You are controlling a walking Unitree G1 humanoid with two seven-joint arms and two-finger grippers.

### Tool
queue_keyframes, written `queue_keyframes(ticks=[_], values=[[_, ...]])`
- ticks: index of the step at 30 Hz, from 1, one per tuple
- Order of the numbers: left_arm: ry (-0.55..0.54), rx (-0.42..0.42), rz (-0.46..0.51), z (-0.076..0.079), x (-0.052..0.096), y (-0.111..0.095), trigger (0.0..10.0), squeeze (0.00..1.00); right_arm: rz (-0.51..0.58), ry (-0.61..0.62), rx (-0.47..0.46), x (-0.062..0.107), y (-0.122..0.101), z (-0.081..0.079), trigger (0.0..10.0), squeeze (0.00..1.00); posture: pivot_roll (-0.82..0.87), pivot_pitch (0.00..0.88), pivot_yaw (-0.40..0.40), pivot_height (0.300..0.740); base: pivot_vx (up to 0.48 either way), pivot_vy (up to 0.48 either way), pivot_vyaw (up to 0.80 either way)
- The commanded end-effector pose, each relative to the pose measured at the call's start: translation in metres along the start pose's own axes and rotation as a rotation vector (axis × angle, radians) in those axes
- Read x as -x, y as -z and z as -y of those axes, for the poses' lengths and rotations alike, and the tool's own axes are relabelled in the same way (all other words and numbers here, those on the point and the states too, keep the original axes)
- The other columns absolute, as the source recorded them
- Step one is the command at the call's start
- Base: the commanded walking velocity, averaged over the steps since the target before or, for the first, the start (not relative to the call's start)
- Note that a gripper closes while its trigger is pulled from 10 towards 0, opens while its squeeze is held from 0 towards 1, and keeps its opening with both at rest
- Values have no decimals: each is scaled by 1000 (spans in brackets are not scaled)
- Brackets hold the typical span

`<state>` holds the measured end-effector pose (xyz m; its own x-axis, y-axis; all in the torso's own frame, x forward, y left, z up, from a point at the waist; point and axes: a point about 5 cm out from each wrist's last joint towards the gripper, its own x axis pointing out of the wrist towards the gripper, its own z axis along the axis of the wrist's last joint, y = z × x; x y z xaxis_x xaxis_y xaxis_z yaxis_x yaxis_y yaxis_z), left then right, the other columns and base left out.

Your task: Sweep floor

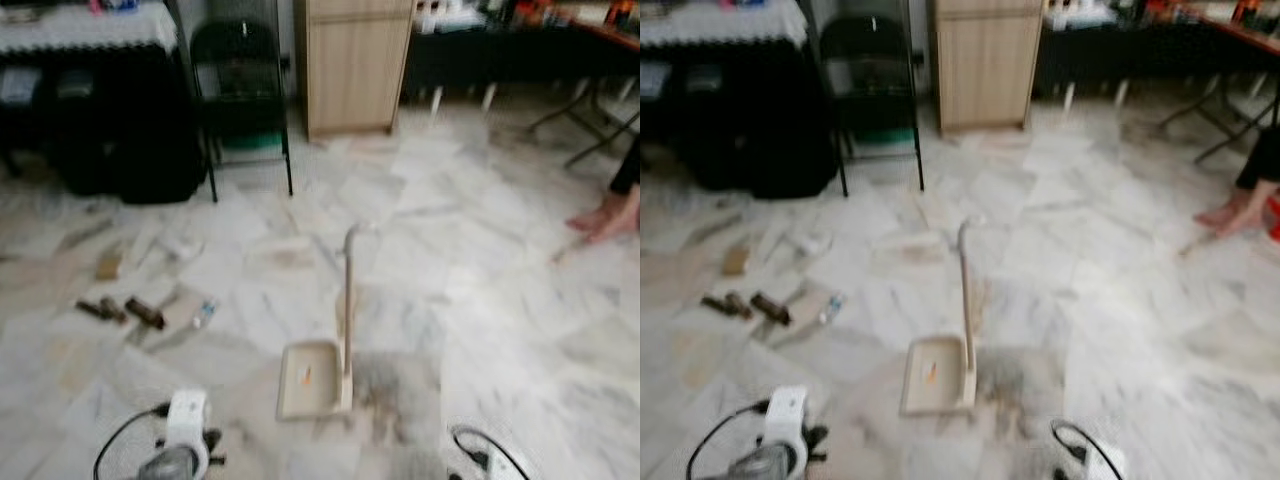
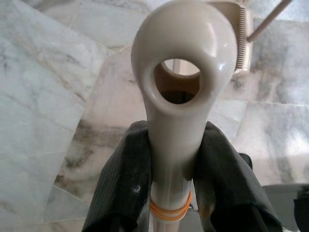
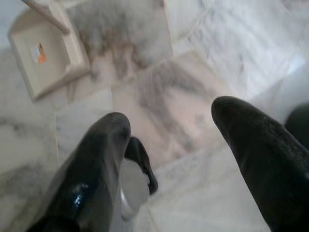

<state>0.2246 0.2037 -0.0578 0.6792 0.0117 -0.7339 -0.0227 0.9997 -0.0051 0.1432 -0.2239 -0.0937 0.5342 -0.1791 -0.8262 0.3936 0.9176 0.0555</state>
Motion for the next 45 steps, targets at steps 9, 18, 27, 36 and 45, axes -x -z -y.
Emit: queue_keyframes(ticks=[9,18,27,36,45], values=[[-22,10,-2,-6,1,2,10000,0,27,-4,-1,-1,-13,9,10000,0,-122,0,13,740,0,0,-754],[-20,10,1,-5,1,1,10000,0,12,5,-7,1,-5,16,10000,0,-122,0,15,740,0,0,-781],[-23,9,9,-6,1,0,10000,0,17,10,-19,4,-1,24,10000,0,-122,0,16,740,0,0,-49],[-29,24,6,-6,1,2,10000,0,44,7,-34,4,-5,27,10000,0,-127,0,14,740,0,0,0],[-24,20,-1,-5,2,5,10000,0,31,-35,-11,1,3,-6,10000,0,-128,0,12,740,0,299,0]])
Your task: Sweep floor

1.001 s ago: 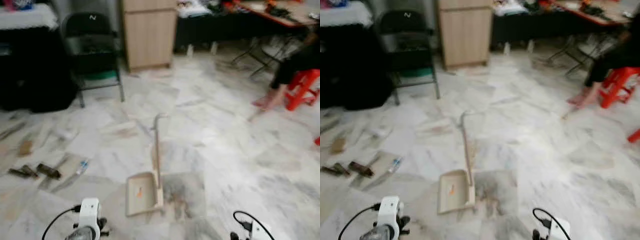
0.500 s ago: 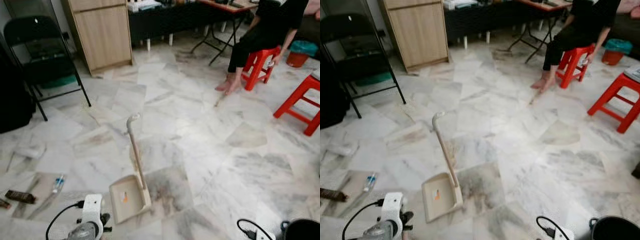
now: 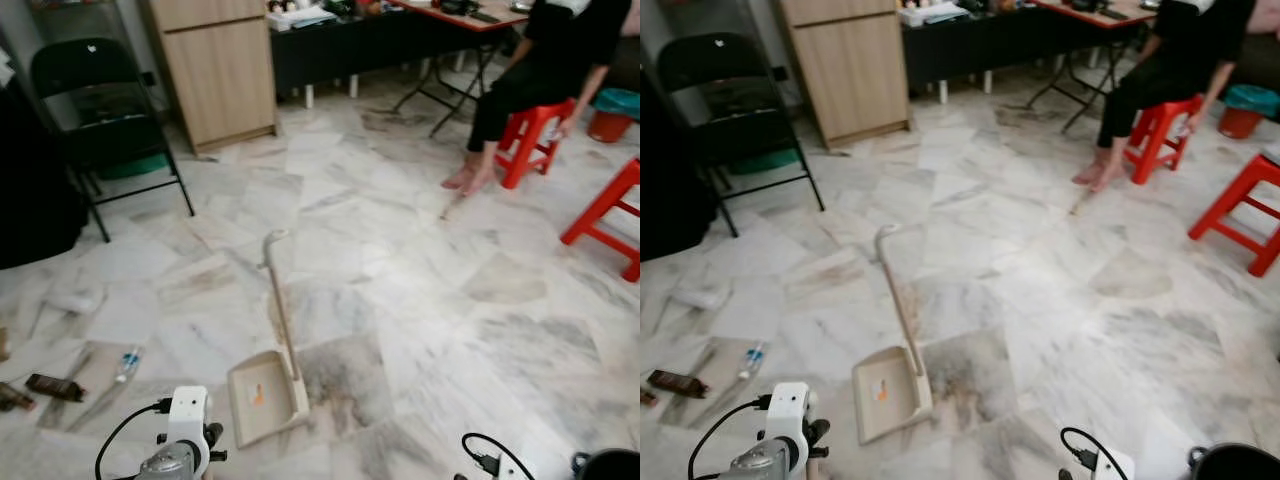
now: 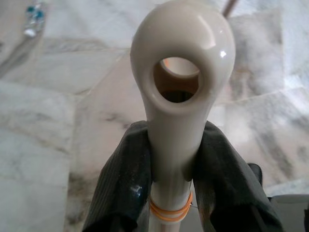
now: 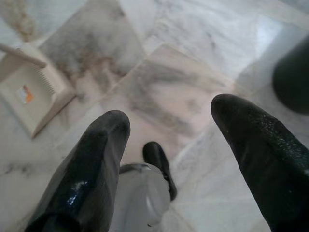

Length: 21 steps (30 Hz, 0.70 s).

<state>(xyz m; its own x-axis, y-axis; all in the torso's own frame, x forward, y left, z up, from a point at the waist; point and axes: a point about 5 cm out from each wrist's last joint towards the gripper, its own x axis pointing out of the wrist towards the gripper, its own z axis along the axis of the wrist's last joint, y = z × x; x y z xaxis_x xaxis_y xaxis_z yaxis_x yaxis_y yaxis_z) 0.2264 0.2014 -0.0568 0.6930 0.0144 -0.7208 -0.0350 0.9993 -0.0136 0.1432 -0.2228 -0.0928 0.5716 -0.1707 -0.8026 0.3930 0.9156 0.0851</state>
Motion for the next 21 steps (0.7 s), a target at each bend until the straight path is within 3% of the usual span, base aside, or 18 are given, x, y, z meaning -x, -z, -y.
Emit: queue_keyframes(ticks=[1,7,21], values=[[-22,6,-20,-7,2,7,10000,0,-10,-12,9,0,4,-6,10000,0,-127,0,12,740,0,0,0],[-24,9,-15,-8,2,5,10000,0,-13,-9,5,-1,2,-7,10000,0,-129,0,12,740,0,0,0],[-27,18,-10,-7,1,2,10000,0,-25,12,-4,0,0,4,10000,0,-128,0,10,740,0,278,0]])
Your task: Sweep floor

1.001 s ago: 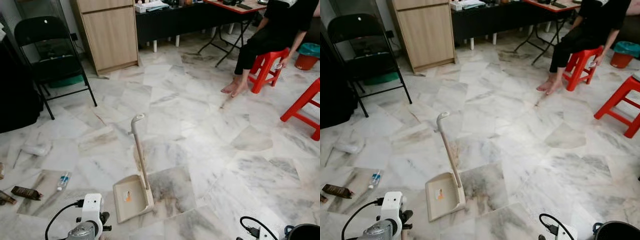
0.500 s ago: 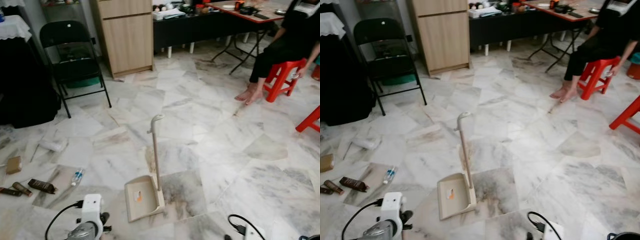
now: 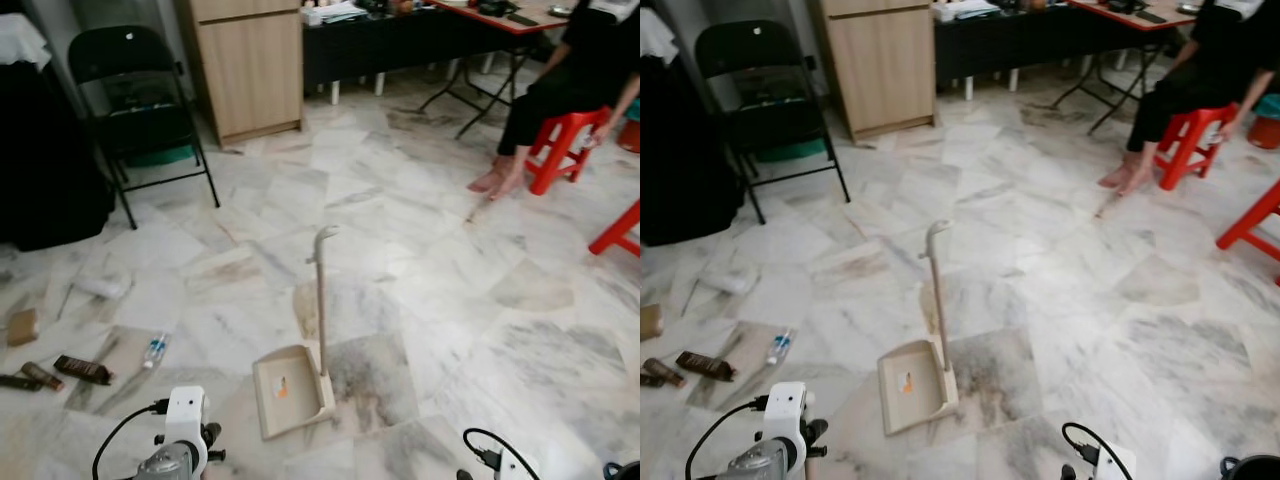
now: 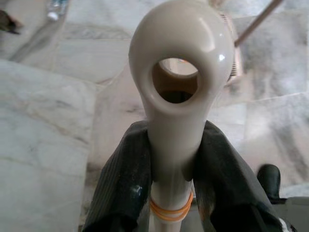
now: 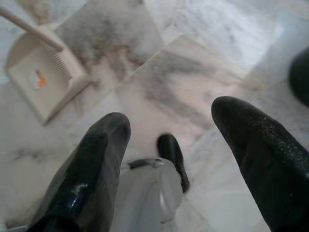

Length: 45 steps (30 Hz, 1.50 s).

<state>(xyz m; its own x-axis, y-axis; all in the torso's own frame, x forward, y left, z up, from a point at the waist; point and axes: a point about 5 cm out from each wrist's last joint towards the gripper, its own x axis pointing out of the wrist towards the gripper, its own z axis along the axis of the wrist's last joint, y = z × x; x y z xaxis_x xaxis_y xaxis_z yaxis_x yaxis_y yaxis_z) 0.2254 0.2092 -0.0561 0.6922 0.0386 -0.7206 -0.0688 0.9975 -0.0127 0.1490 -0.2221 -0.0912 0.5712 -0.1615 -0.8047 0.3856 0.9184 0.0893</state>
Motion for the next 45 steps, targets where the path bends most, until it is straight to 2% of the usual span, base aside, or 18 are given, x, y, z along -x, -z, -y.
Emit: queue_keyframes(ticks=[1,11,17,24,25,27,33,35,37,45], values=[[-3,-6,-10,1,0,2,10000,0,-20,20,-8,2,5,7,10000,0,-128,0,10,740,0,315,0],[-4,-3,-5,2,0,3,10000,0,-2,21,0,-1,-8,9,10000,0,-123,0,3,740,0,180,0],[-2,1,4,1,0,2,10000,0,51,-14,9,-6,-22,-13,10000,0,-124,0,3,740,0,0,0],[11,12,14,2,0,0,10000,0,54,-28,10,-7,-21,-30,10000,0,-125,0,5,740,0,0,0],[11,12,12,2,0,0,10000,0,53,-36,13,-8,-23,-40,10000,0,-126,0,4,740,0,0,0],[10,12,11,2,0,1,10000,0,53,-40,14,-9,-24,-46,10000,0,-127,0,5,740,0,0,0],[17,-8,2,4,0,1,10000,0,51,-70,96,-10,-31,-64,10000,0,-129,0,8,740,0,0,267],[18,-12,2,4,0,1,10000,0,48,-70,88,-10,-31,-66,10000,0,-130,0,8,740,0,0,800],[18,-14,1,4,0,2,10000,0,40,-56,35,-9,-26,-58,10000,0,-130,0,8,740,0,0,400],[22,-19,4,5,0,1,10000,0,47,-53,26,-9,-26,-56,10000,0,-133,0,7,740,0,0,0]])
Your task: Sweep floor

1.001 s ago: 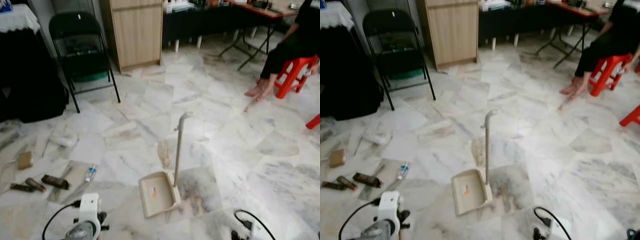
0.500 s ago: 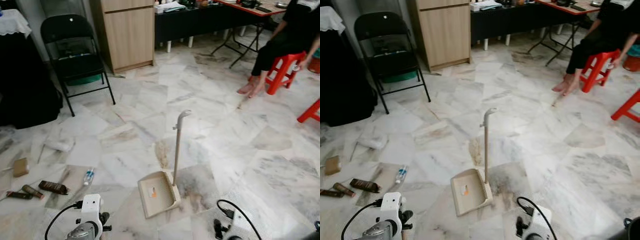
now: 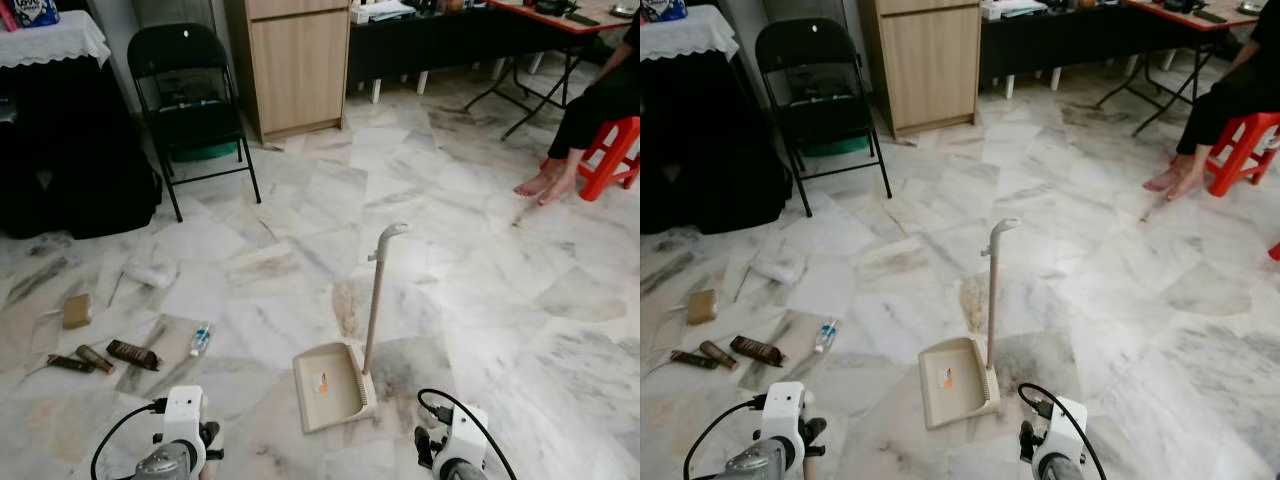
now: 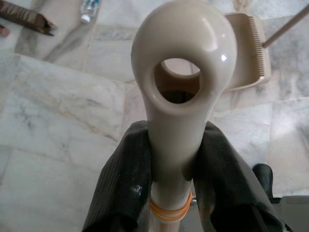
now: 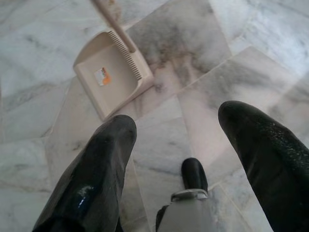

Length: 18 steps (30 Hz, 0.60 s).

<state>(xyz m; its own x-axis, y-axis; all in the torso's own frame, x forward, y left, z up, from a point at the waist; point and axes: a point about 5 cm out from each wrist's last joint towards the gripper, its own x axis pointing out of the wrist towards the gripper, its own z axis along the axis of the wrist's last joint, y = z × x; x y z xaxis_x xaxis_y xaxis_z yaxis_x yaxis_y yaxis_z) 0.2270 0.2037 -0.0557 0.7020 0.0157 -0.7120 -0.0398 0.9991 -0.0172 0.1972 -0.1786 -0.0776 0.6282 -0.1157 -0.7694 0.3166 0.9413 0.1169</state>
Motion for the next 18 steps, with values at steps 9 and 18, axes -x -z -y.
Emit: queue_keyframes(ticks=[9,18], values=[[-2,3,-1,1,0,1,10000,0,5,12,-25,1,0,7,10000,0,-133,0,2,740,0,0,428],[-6,8,1,1,0,1,10000,0,58,34,-16,0,-19,32,10000,0,-131,0,0,740,0,0,0]])
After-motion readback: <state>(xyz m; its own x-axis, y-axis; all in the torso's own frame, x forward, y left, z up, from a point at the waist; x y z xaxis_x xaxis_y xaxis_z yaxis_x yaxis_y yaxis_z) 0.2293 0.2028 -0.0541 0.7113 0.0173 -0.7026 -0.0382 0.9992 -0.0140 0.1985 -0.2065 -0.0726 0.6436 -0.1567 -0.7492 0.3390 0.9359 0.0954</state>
